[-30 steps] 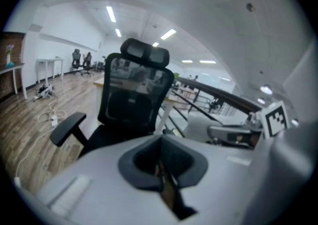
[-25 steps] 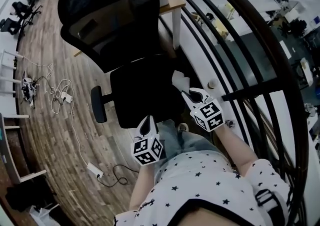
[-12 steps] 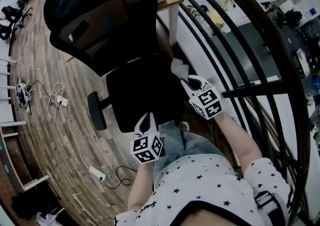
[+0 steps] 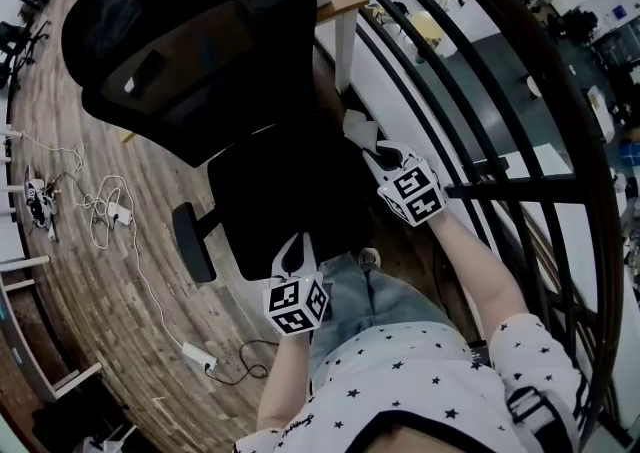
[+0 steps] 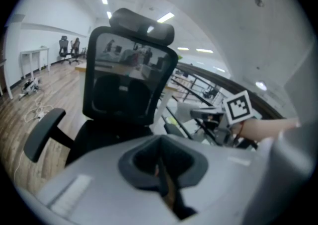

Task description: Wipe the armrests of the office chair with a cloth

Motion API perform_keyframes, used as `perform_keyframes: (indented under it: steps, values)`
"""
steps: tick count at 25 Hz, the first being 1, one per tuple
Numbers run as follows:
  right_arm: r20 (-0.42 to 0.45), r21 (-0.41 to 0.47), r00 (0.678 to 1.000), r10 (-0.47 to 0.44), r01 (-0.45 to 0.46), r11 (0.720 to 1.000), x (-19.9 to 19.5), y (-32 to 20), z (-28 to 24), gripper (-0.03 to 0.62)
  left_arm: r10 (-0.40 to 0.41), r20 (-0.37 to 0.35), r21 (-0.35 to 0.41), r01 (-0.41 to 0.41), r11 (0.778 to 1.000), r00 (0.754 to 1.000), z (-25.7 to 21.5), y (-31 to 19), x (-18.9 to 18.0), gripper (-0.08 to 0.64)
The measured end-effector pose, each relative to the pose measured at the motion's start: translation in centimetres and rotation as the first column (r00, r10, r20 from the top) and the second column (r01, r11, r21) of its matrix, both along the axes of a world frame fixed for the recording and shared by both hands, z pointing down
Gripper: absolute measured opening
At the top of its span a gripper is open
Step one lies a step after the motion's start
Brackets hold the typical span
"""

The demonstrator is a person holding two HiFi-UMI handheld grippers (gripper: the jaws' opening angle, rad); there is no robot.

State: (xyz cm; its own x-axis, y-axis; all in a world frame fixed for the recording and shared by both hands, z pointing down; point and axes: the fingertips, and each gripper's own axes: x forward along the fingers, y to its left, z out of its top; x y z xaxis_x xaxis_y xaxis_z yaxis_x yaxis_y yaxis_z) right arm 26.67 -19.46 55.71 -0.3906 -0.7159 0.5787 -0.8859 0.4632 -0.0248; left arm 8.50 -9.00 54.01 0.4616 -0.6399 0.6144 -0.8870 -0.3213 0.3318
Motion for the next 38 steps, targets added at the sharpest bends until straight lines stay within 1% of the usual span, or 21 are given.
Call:
perform_keyframes:
  steps: [9,16,22,26,33,38]
  values:
    - [-0.053,-0.026,0.999,-0.010,0.009,1.000,1.1,-3.8,2.7,0.031,0.015,-0.005,-0.035,-0.015,0.999,1.000,1.6,-1.8,0.2,0.006]
    - [-0.108,-0.034,0.994,-0.031,0.027,0.999,1.9,-6.5,4.9,0.031,0.012,-0.001,-0.079,-0.012,0.997,1.000,3.2,-2.2,-0.2,0.006]
    - [-0.161,-0.083,0.985,-0.067,0.054,0.995,1.8,-7.8,7.4,0.031,0.011,0.005,-0.109,-0.011,0.994,1.000,4.4,-2.3,-0.9,0.006]
    - [-0.208,-0.113,0.973,-0.102,0.080,0.990,1.6,-8.2,8.8,0.031,0.016,0.009,-0.120,-0.015,0.993,1.000,4.7,-2.7,-1.0,0.006]
    - [-0.217,-0.169,0.969,-0.119,0.083,0.982,1.3,-7.9,11.2,0.031,0.008,0.004,-0.131,-0.007,0.991,1.000,5.0,-3.2,-1.2,0.006]
    - [-0.206,-0.202,0.971,-0.119,0.077,0.976,1.3,-7.4,12.6,0.031,0.008,0.002,-0.137,-0.007,0.990,1.000,5.2,-3.3,-1.1,0.006]
